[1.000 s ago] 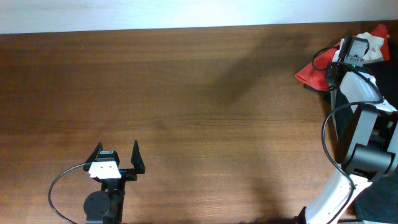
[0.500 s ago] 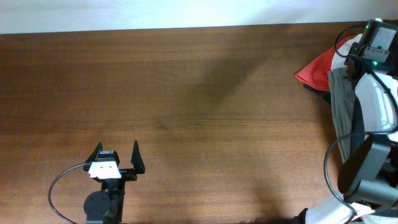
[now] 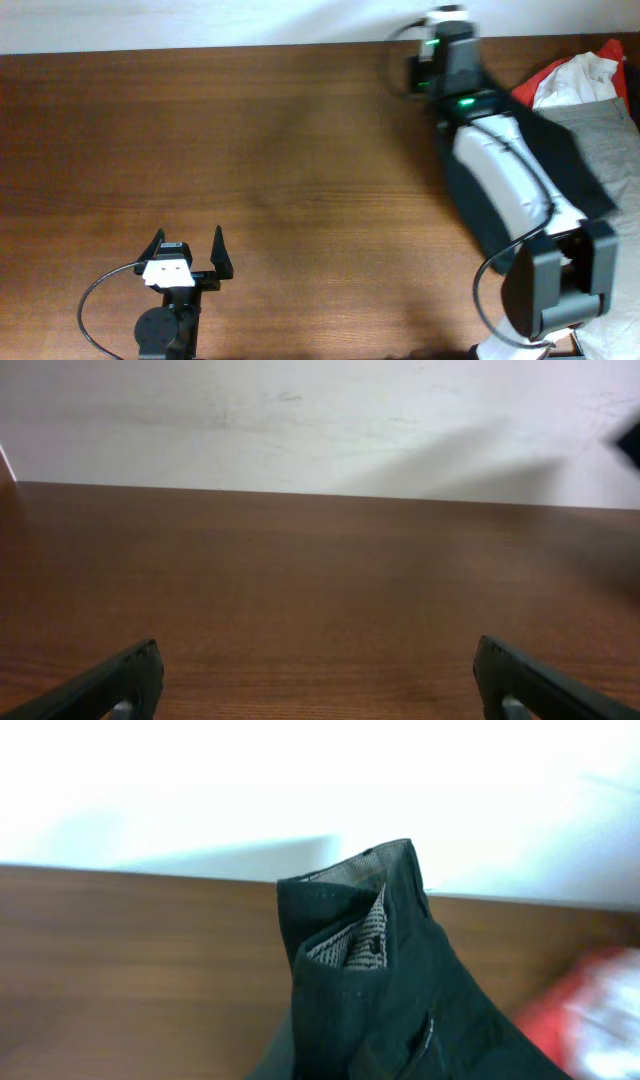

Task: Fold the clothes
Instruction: 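Drag the black trousers left and lay them flat mid-table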

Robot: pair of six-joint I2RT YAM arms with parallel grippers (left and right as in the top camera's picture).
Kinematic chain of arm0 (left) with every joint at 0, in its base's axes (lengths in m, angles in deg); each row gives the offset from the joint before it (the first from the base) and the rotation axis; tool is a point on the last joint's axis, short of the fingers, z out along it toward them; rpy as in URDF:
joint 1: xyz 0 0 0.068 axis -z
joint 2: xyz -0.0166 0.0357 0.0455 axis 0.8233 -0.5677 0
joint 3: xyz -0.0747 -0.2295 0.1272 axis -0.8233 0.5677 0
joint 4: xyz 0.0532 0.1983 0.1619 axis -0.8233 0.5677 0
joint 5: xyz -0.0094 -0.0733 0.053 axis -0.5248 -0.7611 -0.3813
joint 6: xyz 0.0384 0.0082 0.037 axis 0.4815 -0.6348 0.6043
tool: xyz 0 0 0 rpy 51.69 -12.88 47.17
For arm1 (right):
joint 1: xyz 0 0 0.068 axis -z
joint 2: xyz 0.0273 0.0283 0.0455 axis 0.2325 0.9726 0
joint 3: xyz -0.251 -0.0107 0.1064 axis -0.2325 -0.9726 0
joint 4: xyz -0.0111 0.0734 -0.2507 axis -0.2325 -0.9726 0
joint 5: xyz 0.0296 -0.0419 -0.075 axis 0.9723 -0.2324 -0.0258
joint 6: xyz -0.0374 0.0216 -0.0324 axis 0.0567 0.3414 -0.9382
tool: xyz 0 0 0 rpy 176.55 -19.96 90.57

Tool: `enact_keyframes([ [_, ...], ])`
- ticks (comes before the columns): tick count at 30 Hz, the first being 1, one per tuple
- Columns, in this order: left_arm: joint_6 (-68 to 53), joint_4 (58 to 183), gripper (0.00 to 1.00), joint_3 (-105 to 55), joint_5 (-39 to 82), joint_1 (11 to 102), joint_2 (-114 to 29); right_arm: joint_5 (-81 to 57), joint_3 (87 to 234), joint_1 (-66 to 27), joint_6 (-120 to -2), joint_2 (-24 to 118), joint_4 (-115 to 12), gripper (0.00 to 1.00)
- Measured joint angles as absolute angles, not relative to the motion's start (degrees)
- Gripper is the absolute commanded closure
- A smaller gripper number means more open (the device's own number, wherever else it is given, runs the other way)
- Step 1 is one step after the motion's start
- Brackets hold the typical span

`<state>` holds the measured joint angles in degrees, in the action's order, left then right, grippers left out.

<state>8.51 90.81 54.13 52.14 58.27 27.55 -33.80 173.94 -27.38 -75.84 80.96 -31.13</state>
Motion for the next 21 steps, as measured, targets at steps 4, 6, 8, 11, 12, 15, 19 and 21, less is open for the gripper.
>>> enact_keyframes([
  [4, 8.5, 90.8, 0.01, 54.1, 52.2, 58.3, 27.6, -29.7, 173.9, -39.9, -72.1, 81.0, -28.2, 0.96],
  [6, 8.5, 90.8, 0.01, 54.1, 52.2, 58.3, 27.6, -28.8, 173.9, -44.9, -70.1, 81.0, -27.9, 0.96],
  [8, 8.5, 90.8, 0.01, 54.1, 52.2, 58.3, 27.6, -28.0, 173.9, -49.3, -68.7, 81.0, -27.9, 0.96],
  [11, 8.5, 90.8, 0.01, 54.1, 52.2, 58.2, 27.6, -27.4, 173.9, -54.4, -67.3, 80.9, -27.9, 0.68],
  [12, 8.5, 90.8, 0.01, 54.1, 52.2, 58.3, 27.6, -27.1, 173.9, -56.3, -67.1, 80.9, -27.9, 0.66],
  [15, 8.5, 90.8, 0.01, 54.1, 52.2, 58.3, 27.6, -27.4, 173.9, -58.3, -66.4, 80.7, -26.9, 0.23],
  [19, 8.5, 90.8, 0.01, 54.1, 52.2, 58.3, 27.6, -27.9, 173.9, -57.9, -66.8, 79.9, -26.6, 0.01],
  [21, 8.5, 90.8, 0.01, 54.1, 52.2, 58.3, 27.6, -28.2, 173.9, -57.5, -68.0, 79.8, -26.6, 0.01],
])
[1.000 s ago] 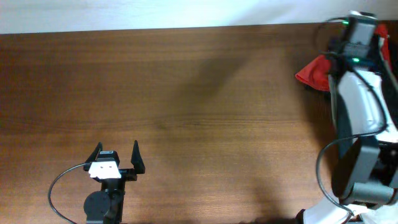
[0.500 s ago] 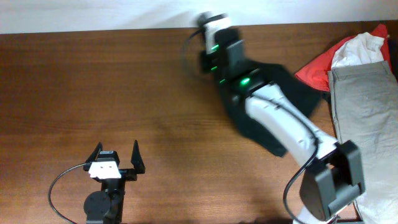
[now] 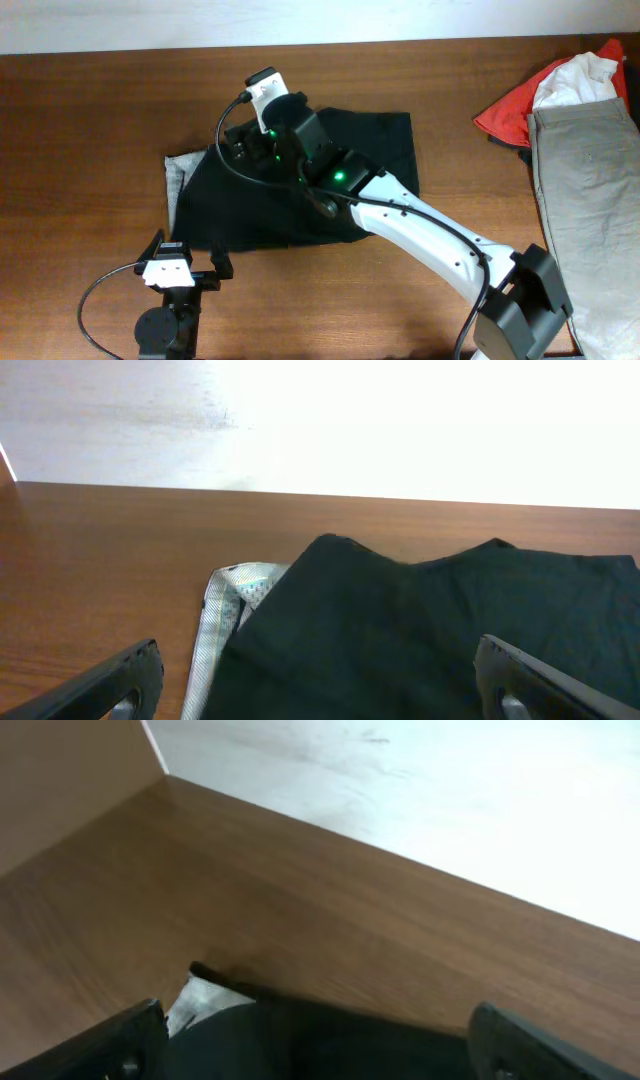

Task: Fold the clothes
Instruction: 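Drag the black trousers left and lay them flat mid-table, then release the trousers and retract the right gripper to the pile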

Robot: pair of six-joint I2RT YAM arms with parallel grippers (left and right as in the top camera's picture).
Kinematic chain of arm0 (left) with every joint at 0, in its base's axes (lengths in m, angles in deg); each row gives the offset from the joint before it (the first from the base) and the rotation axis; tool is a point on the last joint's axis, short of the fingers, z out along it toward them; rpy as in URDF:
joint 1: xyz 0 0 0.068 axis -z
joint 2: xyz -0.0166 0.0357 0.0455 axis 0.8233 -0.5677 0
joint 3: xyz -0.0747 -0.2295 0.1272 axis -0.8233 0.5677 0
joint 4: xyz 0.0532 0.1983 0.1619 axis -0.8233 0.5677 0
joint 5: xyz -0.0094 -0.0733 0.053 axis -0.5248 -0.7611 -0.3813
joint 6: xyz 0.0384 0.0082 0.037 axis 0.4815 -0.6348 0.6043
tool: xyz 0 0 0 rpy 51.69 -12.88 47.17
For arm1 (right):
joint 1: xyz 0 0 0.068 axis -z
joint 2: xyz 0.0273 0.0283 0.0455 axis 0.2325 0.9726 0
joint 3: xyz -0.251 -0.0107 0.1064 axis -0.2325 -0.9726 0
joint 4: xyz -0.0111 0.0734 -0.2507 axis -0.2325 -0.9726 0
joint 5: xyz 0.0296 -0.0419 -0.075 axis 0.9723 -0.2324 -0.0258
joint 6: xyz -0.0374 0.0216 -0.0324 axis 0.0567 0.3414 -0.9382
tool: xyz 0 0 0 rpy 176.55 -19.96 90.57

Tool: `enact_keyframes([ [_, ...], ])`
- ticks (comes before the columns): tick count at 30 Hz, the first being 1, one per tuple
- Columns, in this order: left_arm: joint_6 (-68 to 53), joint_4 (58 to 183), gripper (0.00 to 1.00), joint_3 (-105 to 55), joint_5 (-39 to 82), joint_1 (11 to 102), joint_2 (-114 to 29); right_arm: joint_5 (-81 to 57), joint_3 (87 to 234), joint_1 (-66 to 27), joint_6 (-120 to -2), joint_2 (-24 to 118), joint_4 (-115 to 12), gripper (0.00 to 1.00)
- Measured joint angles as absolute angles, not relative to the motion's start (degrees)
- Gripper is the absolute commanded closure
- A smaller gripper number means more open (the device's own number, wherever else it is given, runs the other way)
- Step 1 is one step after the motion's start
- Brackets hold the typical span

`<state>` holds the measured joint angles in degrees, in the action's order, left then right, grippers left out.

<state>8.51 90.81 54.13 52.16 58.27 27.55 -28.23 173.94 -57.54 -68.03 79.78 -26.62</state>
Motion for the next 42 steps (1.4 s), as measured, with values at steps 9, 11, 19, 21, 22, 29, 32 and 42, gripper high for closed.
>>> enact_keyframes([
  [9, 8.5, 90.8, 0.01, 54.1, 52.2, 58.3, 27.6, -42.7, 173.9, -50.3, -72.7, 76.0, -35.2, 0.01],
  [11, 8.5, 90.8, 0.01, 54.1, 52.2, 58.2, 27.6, -43.1, 174.0, -47.3, -72.6, 74.5, -38.5, 0.01],
  [19, 8.5, 90.8, 0.01, 54.1, 52.2, 58.3, 27.6, -37.4, 174.0, -36.0, -66.1, 73.8, -49.4, 0.01],
  [21, 8.5, 90.8, 0.01, 54.1, 52.2, 58.2, 27.6, -33.1, 174.0, -32.3, -65.3, 73.8, -52.3, 0.01],
  [22, 8.5, 90.8, 0.01, 54.1, 52.2, 58.3, 27.6, -30.8, 174.0, -30.6, -64.9, 73.8, -53.7, 0.02],
  [29, 8.5, 90.8, 0.01, 54.1, 52.2, 58.3, 27.6, -21.1, 174.1, -25.1, -64.1, 76.5, -61.4, 0.01],
  [32, 8.5, 90.8, 0.01, 54.1, 52.2, 58.3, 27.6, -21.5, 174.0, -24.5, -64.1, 79.8, -62.3, 0.01],
  [42, 8.5, 90.8, 0.01, 54.1, 52.2, 58.3, 27.6, -25.2, 174.0, -6.6, -62.9, 82.4, -62.2, 0.01],
])
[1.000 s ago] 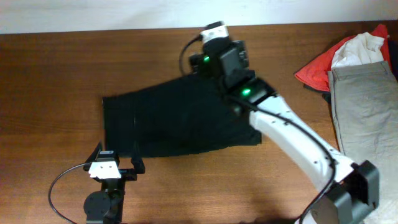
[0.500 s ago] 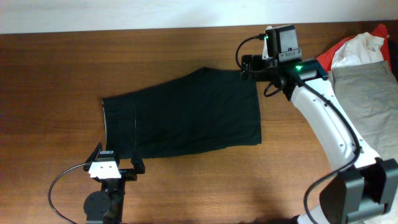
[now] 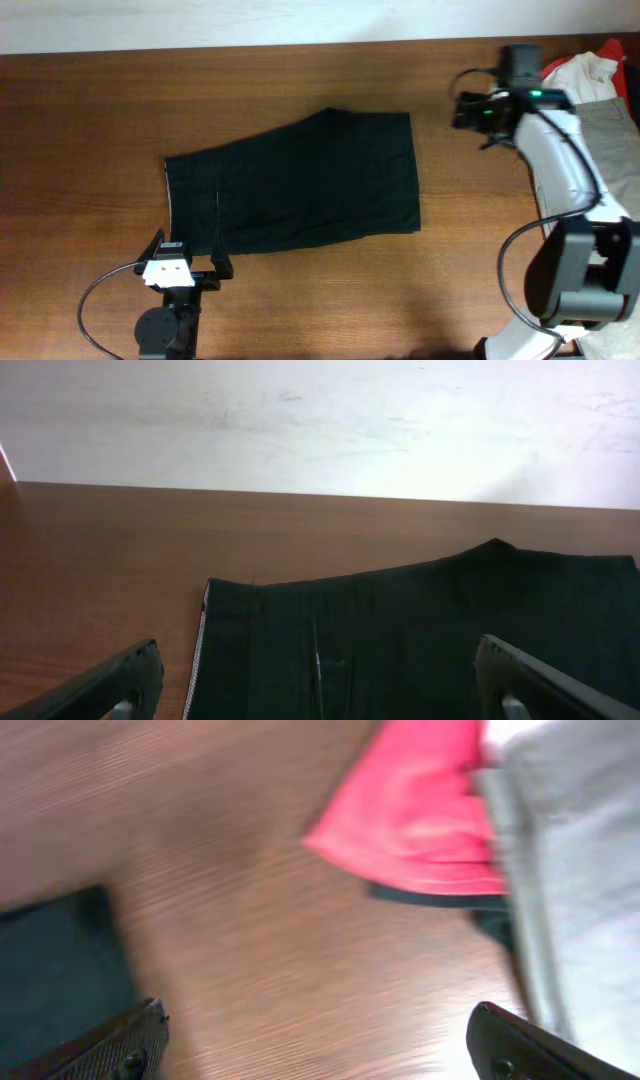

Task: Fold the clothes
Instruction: 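Release the trousers and retract the right gripper to the pile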

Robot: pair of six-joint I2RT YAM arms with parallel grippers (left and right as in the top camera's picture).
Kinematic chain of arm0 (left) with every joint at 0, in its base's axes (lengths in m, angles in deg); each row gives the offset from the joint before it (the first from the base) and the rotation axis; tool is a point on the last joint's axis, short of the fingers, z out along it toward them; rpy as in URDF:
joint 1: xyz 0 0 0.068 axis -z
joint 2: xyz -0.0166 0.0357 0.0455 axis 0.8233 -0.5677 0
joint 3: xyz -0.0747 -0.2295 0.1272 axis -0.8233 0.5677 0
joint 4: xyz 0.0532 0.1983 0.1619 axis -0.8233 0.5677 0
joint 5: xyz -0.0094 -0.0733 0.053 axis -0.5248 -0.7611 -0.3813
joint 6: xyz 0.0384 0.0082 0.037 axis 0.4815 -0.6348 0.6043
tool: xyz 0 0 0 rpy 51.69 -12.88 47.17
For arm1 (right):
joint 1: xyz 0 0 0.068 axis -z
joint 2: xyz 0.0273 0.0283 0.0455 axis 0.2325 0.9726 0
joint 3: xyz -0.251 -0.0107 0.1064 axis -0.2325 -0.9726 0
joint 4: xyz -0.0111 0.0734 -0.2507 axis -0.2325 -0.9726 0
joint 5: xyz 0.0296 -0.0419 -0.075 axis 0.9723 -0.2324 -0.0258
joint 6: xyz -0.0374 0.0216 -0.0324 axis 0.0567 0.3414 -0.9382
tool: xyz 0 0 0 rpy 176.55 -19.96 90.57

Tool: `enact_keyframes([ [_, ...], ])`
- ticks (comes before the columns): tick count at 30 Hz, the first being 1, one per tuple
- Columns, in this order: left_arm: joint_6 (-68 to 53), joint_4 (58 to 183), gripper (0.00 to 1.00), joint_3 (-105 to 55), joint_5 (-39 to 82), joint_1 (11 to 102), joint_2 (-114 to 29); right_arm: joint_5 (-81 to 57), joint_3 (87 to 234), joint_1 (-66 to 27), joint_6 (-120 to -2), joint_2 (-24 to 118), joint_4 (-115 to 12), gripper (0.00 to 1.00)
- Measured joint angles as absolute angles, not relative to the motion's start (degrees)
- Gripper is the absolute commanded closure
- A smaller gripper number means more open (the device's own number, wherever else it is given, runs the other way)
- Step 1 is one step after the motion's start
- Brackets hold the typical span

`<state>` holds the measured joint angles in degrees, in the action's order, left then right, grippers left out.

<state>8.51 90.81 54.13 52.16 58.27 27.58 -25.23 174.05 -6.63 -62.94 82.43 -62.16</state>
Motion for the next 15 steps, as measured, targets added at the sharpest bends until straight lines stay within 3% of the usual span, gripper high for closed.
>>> enact_keyframes([
  [9, 8.5, 90.8, 0.01, 54.1, 52.2, 58.3, 27.6, -25.7, 174.0, 1.6, -63.0, 82.4, -62.8, 0.01],
  [15, 8.5, 89.9, 0.01, 54.2, 50.0, 58.2, 27.6, -25.7, 174.0, 2.2, -62.9, 82.4, -62.8, 0.01],
])
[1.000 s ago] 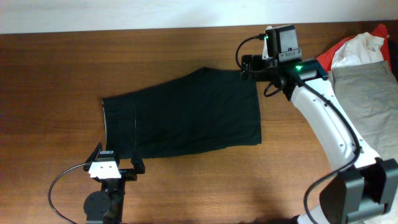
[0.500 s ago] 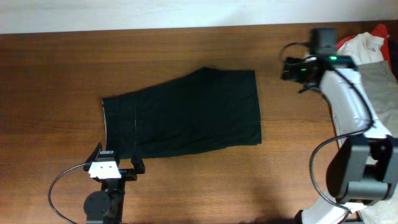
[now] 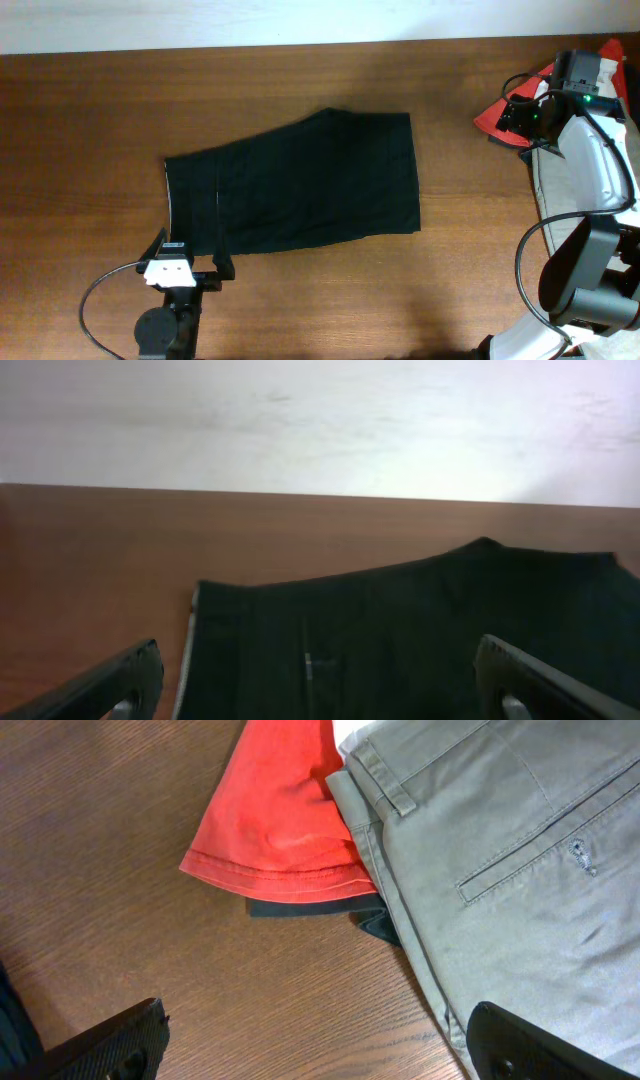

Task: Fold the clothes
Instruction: 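Release the trousers and retract the right gripper to the pile, then grasp the left edge of the black trousers with the left gripper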

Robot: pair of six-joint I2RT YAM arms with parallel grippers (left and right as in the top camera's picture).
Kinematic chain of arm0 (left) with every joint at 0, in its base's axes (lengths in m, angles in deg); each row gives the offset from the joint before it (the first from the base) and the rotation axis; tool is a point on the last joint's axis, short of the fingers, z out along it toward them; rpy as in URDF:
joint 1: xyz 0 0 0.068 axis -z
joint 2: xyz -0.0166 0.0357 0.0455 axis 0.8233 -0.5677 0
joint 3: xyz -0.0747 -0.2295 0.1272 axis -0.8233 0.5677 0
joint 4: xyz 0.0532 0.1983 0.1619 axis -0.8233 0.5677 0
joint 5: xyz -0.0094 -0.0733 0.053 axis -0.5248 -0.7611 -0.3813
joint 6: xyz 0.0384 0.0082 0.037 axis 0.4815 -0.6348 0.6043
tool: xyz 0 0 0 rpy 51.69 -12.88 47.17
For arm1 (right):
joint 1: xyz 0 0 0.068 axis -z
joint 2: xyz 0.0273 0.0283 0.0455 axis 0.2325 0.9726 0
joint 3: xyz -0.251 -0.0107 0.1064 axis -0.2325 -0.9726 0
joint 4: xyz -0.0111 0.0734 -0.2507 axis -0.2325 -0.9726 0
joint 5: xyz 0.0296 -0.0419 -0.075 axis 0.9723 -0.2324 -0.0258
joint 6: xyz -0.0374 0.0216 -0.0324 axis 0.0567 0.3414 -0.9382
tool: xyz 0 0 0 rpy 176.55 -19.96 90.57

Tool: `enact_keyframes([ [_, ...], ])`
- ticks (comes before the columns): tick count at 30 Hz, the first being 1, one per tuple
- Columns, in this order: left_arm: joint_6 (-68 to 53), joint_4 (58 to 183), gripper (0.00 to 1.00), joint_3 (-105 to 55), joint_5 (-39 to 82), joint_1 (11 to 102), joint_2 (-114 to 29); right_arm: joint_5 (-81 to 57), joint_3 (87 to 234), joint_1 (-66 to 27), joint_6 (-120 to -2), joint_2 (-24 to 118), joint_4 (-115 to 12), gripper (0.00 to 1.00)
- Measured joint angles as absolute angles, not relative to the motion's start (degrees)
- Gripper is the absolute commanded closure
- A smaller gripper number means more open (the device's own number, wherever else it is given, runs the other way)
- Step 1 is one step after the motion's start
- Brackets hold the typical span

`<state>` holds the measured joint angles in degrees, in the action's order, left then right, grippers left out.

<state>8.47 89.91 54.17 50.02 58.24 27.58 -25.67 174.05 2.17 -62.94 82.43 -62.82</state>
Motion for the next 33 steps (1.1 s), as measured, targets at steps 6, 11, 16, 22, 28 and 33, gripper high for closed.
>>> enact_keyframes([
  [6, 8.2, 79.1, 0.01, 54.3, 40.4, 58.3, 27.5, -25.7, 174.0, 2.2, -63.0, 82.4, -62.8, 0.01],
  [11, 7.1, 79.8, 0.01, 51.7, 37.7, 58.3, 26.8, -25.7, 174.0, 2.2, -63.0, 82.4, -62.8, 0.01],
  [16, 8.1, 90.3, 0.01, 37.4, 42.2, 58.2, 17.3, -25.6, 174.0, 2.2, -63.0, 82.4, -62.8, 0.01],
  [22, 14.5, 116.6, 0.01, 5.2, 44.9, 58.3, -18.3, -25.3, 174.0, 2.2, -62.9, 82.4, -62.8, 0.01],
  [28, 16.2, 129.6, 0.01, -14.0, 45.1, 57.2, -36.6, -25.3, 174.0, 2.2, -63.0, 82.4, -62.9, 0.01],
  [33, 15.8, 142.2, 0.01, -28.6, 43.5, 48.3, -48.1, -25.3, 174.0, 2.2, -63.0, 82.4, -62.9, 0.01],
])
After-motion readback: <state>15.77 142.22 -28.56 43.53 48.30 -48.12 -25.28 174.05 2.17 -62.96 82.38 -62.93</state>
